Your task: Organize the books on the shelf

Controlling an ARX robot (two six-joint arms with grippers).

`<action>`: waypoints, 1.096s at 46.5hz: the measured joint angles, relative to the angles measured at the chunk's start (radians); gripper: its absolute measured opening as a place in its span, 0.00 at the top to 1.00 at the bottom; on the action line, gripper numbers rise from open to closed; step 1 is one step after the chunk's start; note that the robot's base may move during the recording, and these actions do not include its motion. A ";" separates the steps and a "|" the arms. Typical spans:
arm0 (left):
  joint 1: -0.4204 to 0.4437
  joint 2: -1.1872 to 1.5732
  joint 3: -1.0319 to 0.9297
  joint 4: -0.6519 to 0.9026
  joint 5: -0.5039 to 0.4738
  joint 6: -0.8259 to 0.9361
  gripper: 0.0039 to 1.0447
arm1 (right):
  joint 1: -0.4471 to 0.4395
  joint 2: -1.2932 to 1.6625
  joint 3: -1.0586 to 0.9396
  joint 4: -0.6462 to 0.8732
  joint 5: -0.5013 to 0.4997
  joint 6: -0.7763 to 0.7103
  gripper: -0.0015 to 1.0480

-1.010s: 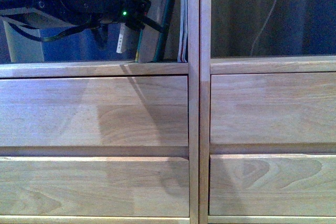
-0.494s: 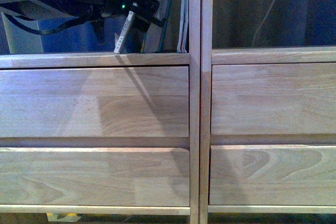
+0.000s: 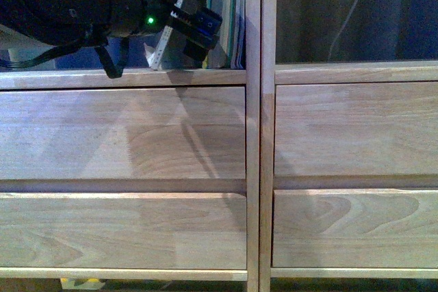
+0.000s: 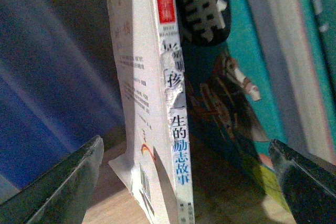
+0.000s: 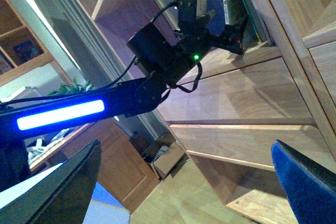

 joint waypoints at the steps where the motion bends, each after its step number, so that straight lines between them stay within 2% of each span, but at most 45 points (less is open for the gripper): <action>1: 0.000 -0.018 -0.021 0.005 0.004 -0.008 0.07 | 0.000 0.000 0.000 0.000 0.000 0.000 0.07; 10: 0.002 -0.182 -0.185 0.031 0.013 -0.064 0.07 | 0.000 0.000 0.000 0.000 0.000 0.000 0.07; 19: 0.043 -0.400 -0.399 0.019 0.050 -0.188 0.07 | 0.000 0.000 0.000 0.000 0.000 0.000 0.07; 27: 0.103 -0.739 -0.703 -0.055 0.161 -0.407 0.07 | 0.000 0.000 0.000 0.000 0.000 0.000 0.07; 33: 0.133 -0.911 -0.834 -0.106 0.192 -0.497 0.07 | 0.000 0.000 0.000 0.000 0.000 0.000 0.07; 43: 0.081 -1.239 -1.062 -0.231 0.214 -0.599 0.07 | 0.000 0.000 0.000 0.000 0.000 0.000 0.07; 44: 0.076 -1.250 -1.063 -0.235 0.198 -0.597 0.07 | 0.000 0.000 0.000 0.000 0.000 0.000 0.07; 47: 0.034 -1.277 -1.051 -0.336 -0.028 -0.580 0.16 | 0.000 0.000 0.000 0.000 0.000 0.000 0.07; 48: 0.032 -1.287 -1.057 -0.362 -0.093 -0.577 0.20 | 0.010 -0.001 0.003 -0.016 0.033 -0.022 0.08; 50: 0.037 -1.306 -1.088 -0.376 -0.195 -0.570 0.27 | 0.069 -0.016 0.031 -0.145 0.241 -0.102 0.13; 51: 0.039 -1.310 -1.097 -0.376 -0.211 -0.569 0.28 | 0.085 -0.024 0.038 -0.179 0.293 -0.144 0.15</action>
